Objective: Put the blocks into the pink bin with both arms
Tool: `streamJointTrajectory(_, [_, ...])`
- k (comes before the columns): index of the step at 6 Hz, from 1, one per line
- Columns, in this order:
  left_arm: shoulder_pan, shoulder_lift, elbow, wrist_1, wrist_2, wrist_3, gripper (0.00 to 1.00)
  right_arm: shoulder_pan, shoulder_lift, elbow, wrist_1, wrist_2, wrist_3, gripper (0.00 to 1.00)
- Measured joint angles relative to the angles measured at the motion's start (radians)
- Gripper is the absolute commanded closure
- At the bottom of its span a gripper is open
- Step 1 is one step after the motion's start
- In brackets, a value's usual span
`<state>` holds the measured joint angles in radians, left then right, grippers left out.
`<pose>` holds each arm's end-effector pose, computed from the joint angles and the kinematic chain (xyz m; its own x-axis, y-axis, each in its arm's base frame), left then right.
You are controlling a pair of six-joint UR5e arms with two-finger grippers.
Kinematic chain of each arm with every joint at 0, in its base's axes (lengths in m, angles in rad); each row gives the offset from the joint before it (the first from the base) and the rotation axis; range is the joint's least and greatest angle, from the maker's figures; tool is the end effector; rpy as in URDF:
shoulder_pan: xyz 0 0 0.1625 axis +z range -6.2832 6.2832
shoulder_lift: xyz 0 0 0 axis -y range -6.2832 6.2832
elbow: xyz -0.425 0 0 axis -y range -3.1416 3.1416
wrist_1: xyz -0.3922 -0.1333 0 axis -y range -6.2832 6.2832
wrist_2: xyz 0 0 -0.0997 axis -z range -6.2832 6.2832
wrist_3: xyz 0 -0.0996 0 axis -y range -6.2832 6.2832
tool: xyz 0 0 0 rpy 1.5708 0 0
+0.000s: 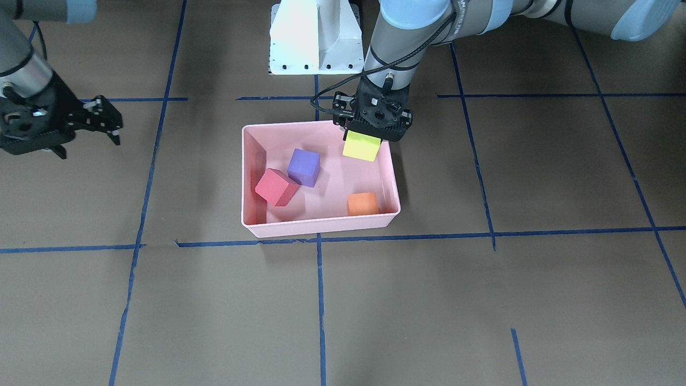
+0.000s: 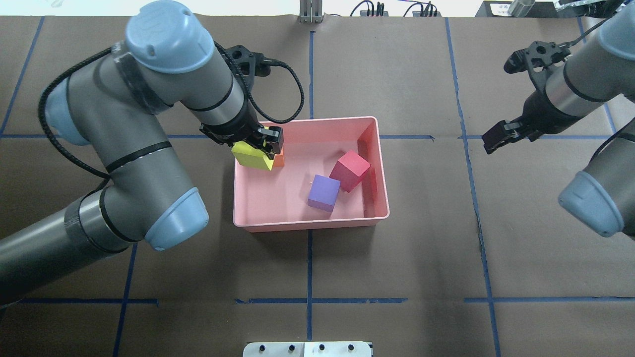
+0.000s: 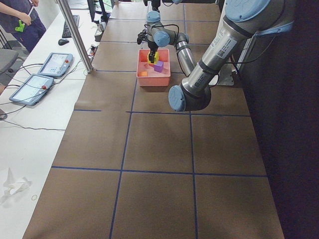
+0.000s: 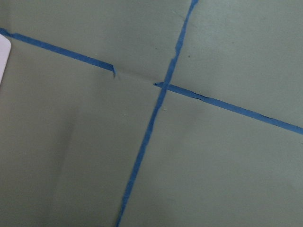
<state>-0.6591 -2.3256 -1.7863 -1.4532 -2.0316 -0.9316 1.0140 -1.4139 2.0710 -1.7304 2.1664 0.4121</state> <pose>0.4558 -0.4657 0.1321 0.5867 0.2214 -0.7789 -0.0825 0.9732 0.2144 -0.2006 -0.4687 0.3676 0.7003 -0.3103 0.6429 0.2007 0.9498 0.2398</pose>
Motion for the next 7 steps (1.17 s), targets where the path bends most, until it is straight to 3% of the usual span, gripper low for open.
streamJointTrajectory(2, [-0.01, 0.061, -0.052, 0.006, -0.001, 0.046, 0.0, 0.119, -0.113, 0.012, 0.001, 0.055, -0.202, 0.0])
streamJointTrajectory(4, [-0.07, 0.174, -0.124, 0.019, -0.009, 0.232, 0.0, 0.234, -0.228, 0.013, 0.0, 0.082, -0.405, 0.0])
streamJointTrajectory(5, [-0.132, 0.234, -0.138, 0.023, -0.02, 0.366, 0.0, 0.297, -0.289, 0.013, 0.0, 0.101, -0.502, 0.0])
streamJointTrajectory(7, [-0.343, 0.38, -0.134, 0.026, -0.142, 0.687, 0.0, 0.439, -0.406, 0.003, 0.001, 0.139, -0.641, 0.0])
